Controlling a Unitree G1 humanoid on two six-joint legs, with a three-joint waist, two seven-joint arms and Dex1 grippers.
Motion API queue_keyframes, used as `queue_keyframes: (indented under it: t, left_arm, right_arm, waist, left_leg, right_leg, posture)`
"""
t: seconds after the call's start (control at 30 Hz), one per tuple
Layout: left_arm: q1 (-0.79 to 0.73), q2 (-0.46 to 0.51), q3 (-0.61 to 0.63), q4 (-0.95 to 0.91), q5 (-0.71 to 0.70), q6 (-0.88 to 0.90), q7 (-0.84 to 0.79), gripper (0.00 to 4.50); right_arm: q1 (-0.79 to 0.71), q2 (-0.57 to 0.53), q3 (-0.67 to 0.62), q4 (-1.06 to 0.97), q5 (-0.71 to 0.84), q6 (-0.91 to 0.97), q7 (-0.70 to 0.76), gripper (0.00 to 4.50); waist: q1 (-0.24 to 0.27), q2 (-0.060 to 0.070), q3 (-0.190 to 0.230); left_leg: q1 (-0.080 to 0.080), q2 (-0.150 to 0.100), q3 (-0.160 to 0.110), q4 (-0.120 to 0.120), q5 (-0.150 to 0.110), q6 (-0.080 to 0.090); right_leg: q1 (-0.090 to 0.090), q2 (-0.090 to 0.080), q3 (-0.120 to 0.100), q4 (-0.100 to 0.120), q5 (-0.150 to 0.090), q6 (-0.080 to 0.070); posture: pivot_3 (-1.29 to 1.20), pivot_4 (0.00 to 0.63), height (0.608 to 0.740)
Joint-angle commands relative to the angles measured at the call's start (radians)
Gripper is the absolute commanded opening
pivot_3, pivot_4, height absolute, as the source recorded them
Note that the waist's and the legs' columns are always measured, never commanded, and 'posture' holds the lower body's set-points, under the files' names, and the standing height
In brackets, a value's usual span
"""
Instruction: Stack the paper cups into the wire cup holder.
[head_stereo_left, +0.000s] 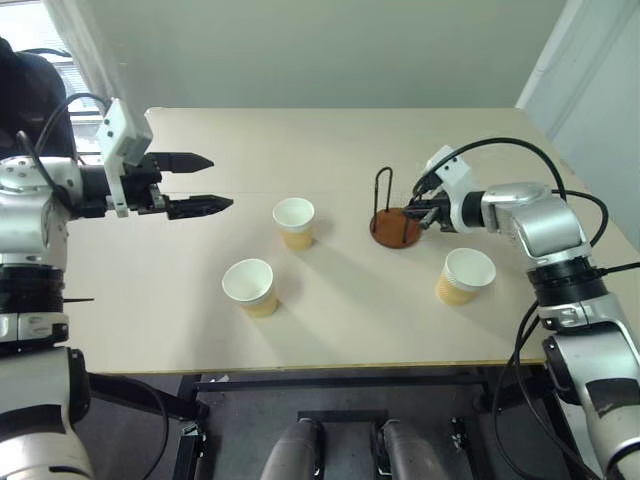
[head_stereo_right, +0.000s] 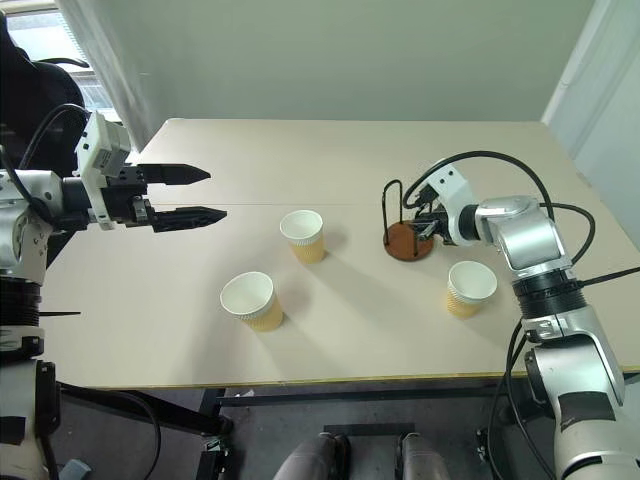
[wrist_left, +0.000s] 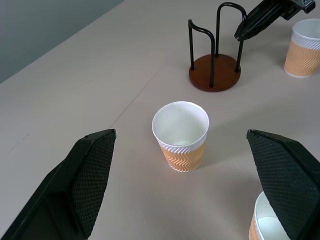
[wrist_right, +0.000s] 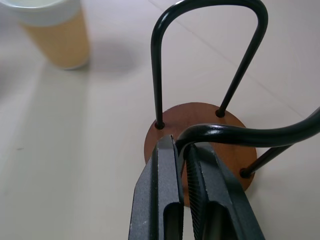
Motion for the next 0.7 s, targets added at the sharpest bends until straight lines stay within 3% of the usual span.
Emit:
queue_keyframes:
  t: [0.03, 0.37, 0.7]
  left_arm:
    - [-0.025, 0.017, 0.021, -0.004, 0.005, -0.016, -0.004, 4.5]
    - [-0.058, 0.011, 0.004, 0.031, 0.025, -0.025, -0.024, 4.5]
    - [-0.054, 0.019, 0.014, 0.024, 0.032, -0.016, -0.029, 4.5]
  right_arm:
    - [-0.027, -0.021, 0.005, -0.041, 0.043, -0.071, 0.137, 0.03]
    - [-0.016, -0.077, 0.037, -0.131, 0.074, -0.101, 0.351, 0.03]
    - [-0.027, -0.052, 0.067, -0.103, 0.051, -0.145, 0.367, 0.03]
  waist:
    - [0.0, 0.0, 0.0]
    - [0.0, 0.0, 0.0]
    - [-0.003, 0.0, 0.0]
  left_leg:
    - [0.0, 0.0, 0.0, 0.0, 0.0, 0.0]
    - [0.0, 0.0, 0.0, -0.002, 0.003, 0.006]
    - [0.0, 0.0, 0.0, -0.002, 0.005, 0.007]
  right_leg:
    - [0.0, 0.0, 0.0, 0.0, 0.0, 0.0]
    - [-0.001, 0.0, 0.0, 0.0, -0.001, -0.001]
    - [-0.001, 0.0, -0.001, 0.0, -0.001, -0.002]
  posture:
    - [0.0, 0.15, 0.74]
    - [0.0, 0.15, 0.74]
    - [0.0, 0.15, 0.74]
